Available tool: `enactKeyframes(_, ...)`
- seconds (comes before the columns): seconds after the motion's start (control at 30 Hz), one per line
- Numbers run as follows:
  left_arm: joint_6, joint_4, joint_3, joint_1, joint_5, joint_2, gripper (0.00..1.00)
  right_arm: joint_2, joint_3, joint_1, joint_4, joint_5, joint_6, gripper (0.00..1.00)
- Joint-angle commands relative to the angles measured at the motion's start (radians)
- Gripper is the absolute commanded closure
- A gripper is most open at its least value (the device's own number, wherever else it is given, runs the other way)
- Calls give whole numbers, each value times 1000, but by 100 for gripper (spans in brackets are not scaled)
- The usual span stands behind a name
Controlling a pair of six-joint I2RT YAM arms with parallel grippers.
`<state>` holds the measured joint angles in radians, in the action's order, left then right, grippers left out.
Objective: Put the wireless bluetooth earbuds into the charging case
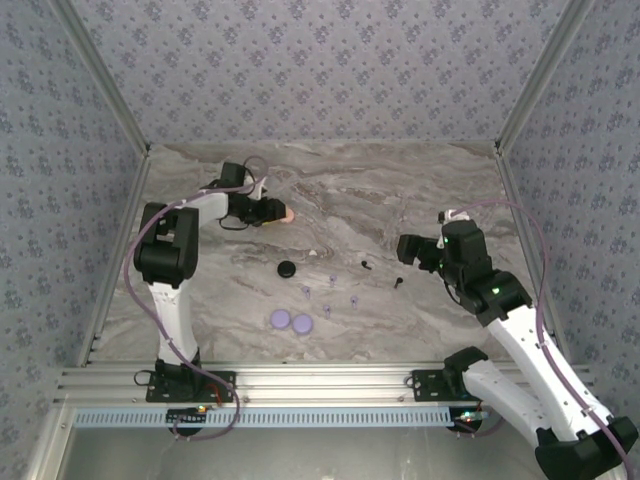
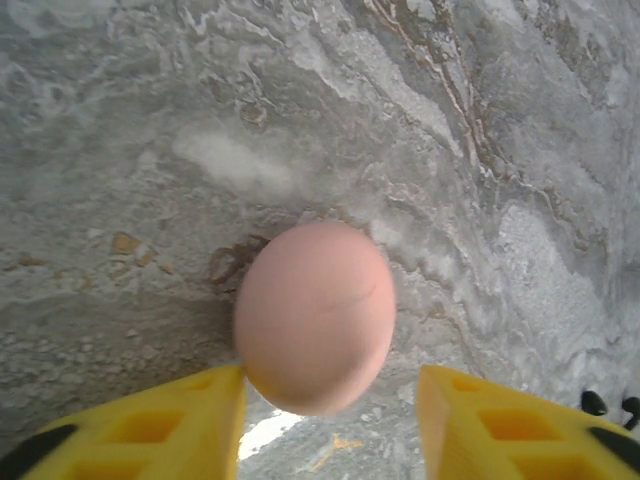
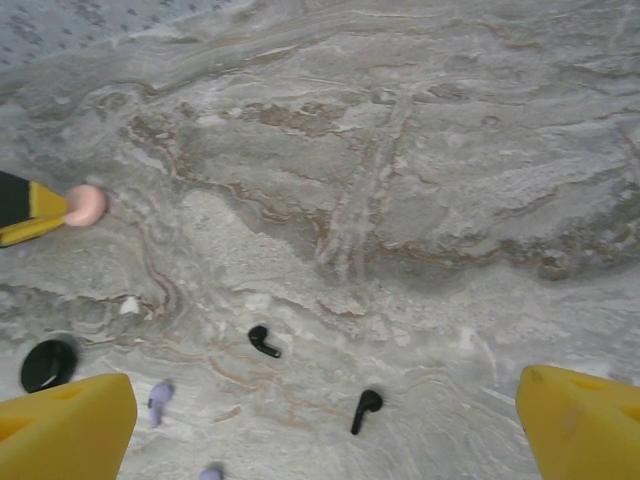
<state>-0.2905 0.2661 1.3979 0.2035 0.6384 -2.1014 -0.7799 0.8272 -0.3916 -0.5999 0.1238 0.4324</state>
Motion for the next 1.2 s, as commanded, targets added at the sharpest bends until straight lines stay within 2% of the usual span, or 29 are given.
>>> enactKeyframes(0.0,34,34,-8,-4,-36,26,44,-10,6,14,50,-119,-33,0)
enactKeyframes(0.17,67,36,-44,-6,-103,119,31,-56,35,-8,20,-171,-73,0)
enactKeyframes(0.27,64,-18,-113,-6,-127,216,28,-111,66,-80,-16,-169,-84,0)
enactKeyframes(0.4,22,-142,-254,-6,-135,373,26,-221,104,-276,-60,-79,-70,0)
enactKeyframes(0.57,-44,-282,-438,-6,-180,573,24,-448,183,-499,-101,-10,13,0)
enactKeyframes(0.7,-68,-317,-534,-5,-248,695,22,-629,274,-633,-123,3,40,0)
enactKeyframes(0.8,-69,-317,-576,-6,-283,763,19,-741,333,-713,-130,2,-1,0)
enactKeyframes(0.97,-67,-299,-610,-7,-319,827,17,-902,460,-792,-195,16,-97,3)
enactKeyframes(1.17,-67,-302,-639,-7,-337,863,16,-1046,556,-832,-242,-9,-130,8)
